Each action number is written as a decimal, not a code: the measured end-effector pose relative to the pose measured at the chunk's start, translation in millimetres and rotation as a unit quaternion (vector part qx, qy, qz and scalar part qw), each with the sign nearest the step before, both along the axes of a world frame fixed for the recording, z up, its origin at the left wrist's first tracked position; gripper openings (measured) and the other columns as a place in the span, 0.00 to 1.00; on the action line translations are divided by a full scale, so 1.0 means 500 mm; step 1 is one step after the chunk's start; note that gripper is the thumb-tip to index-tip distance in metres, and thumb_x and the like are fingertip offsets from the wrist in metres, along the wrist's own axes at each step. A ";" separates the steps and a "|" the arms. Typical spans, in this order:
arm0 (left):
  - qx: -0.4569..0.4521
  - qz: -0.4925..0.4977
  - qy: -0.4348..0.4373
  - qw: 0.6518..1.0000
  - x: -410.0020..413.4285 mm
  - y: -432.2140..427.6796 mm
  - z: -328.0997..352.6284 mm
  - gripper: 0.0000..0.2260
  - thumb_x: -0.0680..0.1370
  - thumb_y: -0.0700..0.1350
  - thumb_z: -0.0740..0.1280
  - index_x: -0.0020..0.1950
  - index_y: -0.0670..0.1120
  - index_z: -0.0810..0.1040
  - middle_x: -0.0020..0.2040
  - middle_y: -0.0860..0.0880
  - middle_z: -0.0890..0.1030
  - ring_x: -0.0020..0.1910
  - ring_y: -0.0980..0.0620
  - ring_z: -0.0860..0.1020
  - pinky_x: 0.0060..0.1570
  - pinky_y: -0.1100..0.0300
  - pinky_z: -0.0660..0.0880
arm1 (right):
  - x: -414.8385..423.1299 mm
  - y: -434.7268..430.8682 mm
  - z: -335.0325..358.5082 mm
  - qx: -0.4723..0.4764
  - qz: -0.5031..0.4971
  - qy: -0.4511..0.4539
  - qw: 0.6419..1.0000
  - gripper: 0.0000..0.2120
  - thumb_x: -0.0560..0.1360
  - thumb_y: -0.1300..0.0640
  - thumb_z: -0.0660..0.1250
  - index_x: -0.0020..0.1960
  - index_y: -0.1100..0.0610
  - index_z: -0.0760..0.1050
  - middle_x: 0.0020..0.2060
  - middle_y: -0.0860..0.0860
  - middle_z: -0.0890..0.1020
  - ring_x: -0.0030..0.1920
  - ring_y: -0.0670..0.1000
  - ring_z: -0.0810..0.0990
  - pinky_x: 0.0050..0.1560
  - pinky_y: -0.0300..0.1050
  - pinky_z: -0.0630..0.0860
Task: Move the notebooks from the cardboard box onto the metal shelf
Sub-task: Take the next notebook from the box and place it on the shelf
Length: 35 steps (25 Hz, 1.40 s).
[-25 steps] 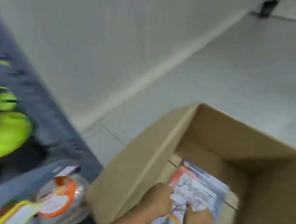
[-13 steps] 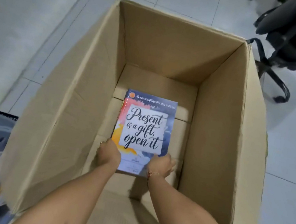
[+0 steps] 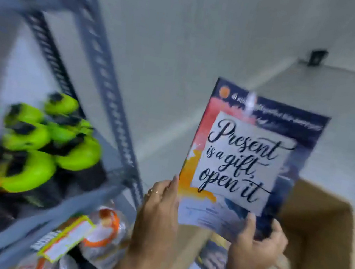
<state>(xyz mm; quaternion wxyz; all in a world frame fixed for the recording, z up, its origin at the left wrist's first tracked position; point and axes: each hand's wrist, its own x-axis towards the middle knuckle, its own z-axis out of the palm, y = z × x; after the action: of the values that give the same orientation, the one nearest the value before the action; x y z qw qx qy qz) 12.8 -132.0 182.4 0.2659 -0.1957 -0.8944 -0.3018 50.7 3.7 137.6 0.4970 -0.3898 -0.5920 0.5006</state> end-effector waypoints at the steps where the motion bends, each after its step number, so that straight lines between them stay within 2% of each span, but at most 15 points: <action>1: 0.044 0.029 0.087 0.995 0.014 -0.058 0.071 0.15 0.73 0.42 0.65 0.59 0.43 0.79 0.47 0.43 0.83 0.43 0.52 0.78 0.44 0.61 0.75 | -0.019 -0.042 0.076 0.032 0.030 0.070 0.997 0.31 0.68 0.48 0.64 0.58 0.73 0.72 0.49 0.51 0.76 0.55 0.51 0.79 0.54 0.38 0.75; 3: 0.110 0.088 0.212 0.967 0.053 -0.155 0.199 0.15 0.74 0.46 0.64 0.58 0.43 0.80 0.46 0.44 0.82 0.39 0.53 0.78 0.48 0.69 0.75 | -0.034 -0.124 0.216 0.100 0.090 0.171 0.976 0.28 0.70 0.53 0.66 0.60 0.74 0.72 0.50 0.56 0.76 0.49 0.32 0.74 0.48 0.20 0.68; 5: 0.116 0.175 0.302 0.930 0.102 -0.254 0.327 0.16 0.74 0.45 0.64 0.55 0.37 0.81 0.45 0.49 0.78 0.39 0.56 0.74 0.53 0.81 0.67 | -0.052 -0.219 0.351 0.158 0.159 0.241 0.944 0.26 0.71 0.55 0.67 0.63 0.72 0.72 0.49 0.68 0.77 0.43 0.38 0.73 0.47 0.17 0.65; 7: 0.106 0.262 0.308 0.908 0.136 -0.338 0.442 0.15 0.73 0.43 0.66 0.56 0.36 0.81 0.45 0.49 0.76 0.41 0.56 0.74 0.49 0.80 0.65 | -0.084 -0.306 0.459 0.191 0.207 0.304 0.910 0.23 0.72 0.57 0.68 0.62 0.70 0.72 0.45 0.69 0.78 0.42 0.45 0.72 0.49 0.22 0.68; 10: 0.101 0.349 0.208 0.908 0.123 -0.436 0.578 0.13 0.75 0.38 0.67 0.59 0.37 0.79 0.48 0.40 0.80 0.49 0.42 0.77 0.48 0.60 0.68 | -0.147 -0.401 0.599 0.253 0.285 0.339 0.860 0.17 0.73 0.61 0.69 0.59 0.67 0.77 0.47 0.66 0.81 0.46 0.56 0.80 0.49 0.42 0.76; 15: 0.020 0.451 0.053 0.891 0.031 -0.533 0.681 0.10 0.75 0.33 0.60 0.35 0.39 0.76 0.31 0.41 0.74 0.41 0.37 0.73 0.36 0.53 0.64 | -0.270 -0.498 0.762 0.396 0.431 0.051 0.809 0.11 0.75 0.64 0.61 0.51 0.65 0.80 0.50 0.64 0.83 0.51 0.62 0.80 0.46 0.48 0.73; 18: -0.001 0.481 -0.079 0.873 0.000 -0.561 0.674 0.11 0.78 0.41 0.59 0.55 0.37 0.77 0.56 0.35 0.79 0.57 0.34 0.76 0.51 0.49 0.74 | -0.311 -0.518 0.769 0.450 0.472 -0.148 0.743 0.12 0.75 0.64 0.57 0.55 0.65 0.75 0.56 0.64 0.80 0.60 0.63 0.75 0.59 0.53 0.73; 20: -0.022 0.488 -0.115 0.865 -0.005 -0.562 0.681 0.14 0.79 0.43 0.59 0.59 0.37 0.74 0.61 0.34 0.76 0.60 0.35 0.75 0.56 0.49 0.73 | -0.316 -0.525 0.770 0.441 0.490 -0.189 0.728 0.14 0.76 0.63 0.56 0.59 0.65 0.73 0.59 0.64 0.77 0.64 0.64 0.70 0.63 0.55 0.69; 22: -0.038 0.505 -0.115 0.855 0.003 -0.549 0.692 0.13 0.78 0.41 0.59 0.60 0.36 0.74 0.62 0.33 0.76 0.61 0.35 0.74 0.58 0.48 0.73 | -0.306 -0.526 0.777 0.433 0.495 -0.146 0.739 0.14 0.76 0.64 0.55 0.57 0.64 0.74 0.58 0.64 0.79 0.62 0.63 0.72 0.63 0.53 0.68; 24: -0.072 0.514 -0.036 0.854 0.006 -0.518 0.686 0.12 0.77 0.37 0.59 0.57 0.36 0.77 0.59 0.33 0.78 0.61 0.35 0.74 0.59 0.48 0.72 | -0.276 -0.494 0.748 0.433 0.443 0.034 0.784 0.13 0.77 0.61 0.57 0.55 0.63 0.78 0.55 0.61 0.82 0.56 0.60 0.77 0.59 0.46 0.68; 26: -0.143 0.466 0.165 0.858 -0.014 -0.450 0.640 0.12 0.76 0.35 0.59 0.55 0.37 0.79 0.58 0.36 0.80 0.61 0.36 0.74 0.62 0.48 0.69 | -0.225 -0.413 0.669 0.389 0.301 0.286 0.822 0.10 0.77 0.63 0.63 0.54 0.64 0.80 0.53 0.58 0.84 0.53 0.58 0.78 0.57 0.43 0.70; 28: -0.185 0.312 0.337 0.869 -0.026 -0.335 0.542 0.14 0.76 0.34 0.60 0.58 0.39 0.79 0.59 0.41 0.81 0.60 0.38 0.76 0.63 0.50 0.68 | -0.180 -0.326 0.536 0.337 0.179 0.389 0.839 0.09 0.76 0.66 0.64 0.53 0.67 0.79 0.51 0.59 0.82 0.53 0.55 0.78 0.60 0.46 0.72; 30: -0.182 0.091 0.299 0.932 -0.061 -0.184 0.384 0.15 0.75 0.35 0.59 0.58 0.40 0.80 0.58 0.43 0.83 0.55 0.41 0.80 0.59 0.51 0.73 | -0.179 -0.220 0.336 0.251 0.145 0.272 0.918 0.12 0.77 0.64 0.61 0.57 0.68 0.75 0.54 0.63 0.79 0.58 0.54 0.75 0.65 0.44 0.69; 32: -0.158 -0.063 0.110 0.979 -0.089 -0.040 0.206 0.16 0.72 0.37 0.59 0.53 0.42 0.83 0.52 0.46 0.85 0.49 0.43 0.83 0.50 0.55 0.79 | -0.174 -0.114 0.116 0.065 0.164 0.074 0.982 0.17 0.76 0.58 0.58 0.60 0.67 0.75 0.58 0.64 0.78 0.62 0.56 0.74 0.66 0.39 0.65; 35: -0.219 -0.146 -0.308 0.914 -0.102 0.129 -0.114 0.17 0.72 0.37 0.58 0.55 0.44 0.81 0.54 0.44 0.84 0.53 0.42 0.81 0.51 0.54 0.79 | -0.082 0.019 -0.202 -0.129 0.110 -0.267 0.949 0.24 0.70 0.56 0.54 0.59 0.66 0.76 0.59 0.66 0.78 0.61 0.65 0.74 0.62 0.53 0.69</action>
<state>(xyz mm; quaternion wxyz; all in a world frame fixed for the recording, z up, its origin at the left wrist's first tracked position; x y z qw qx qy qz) -38.1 -67.6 125.4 -0.1191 -0.2749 -0.9371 -0.1791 9.6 13.3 36.5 0.2079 -0.5029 -0.6724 0.5018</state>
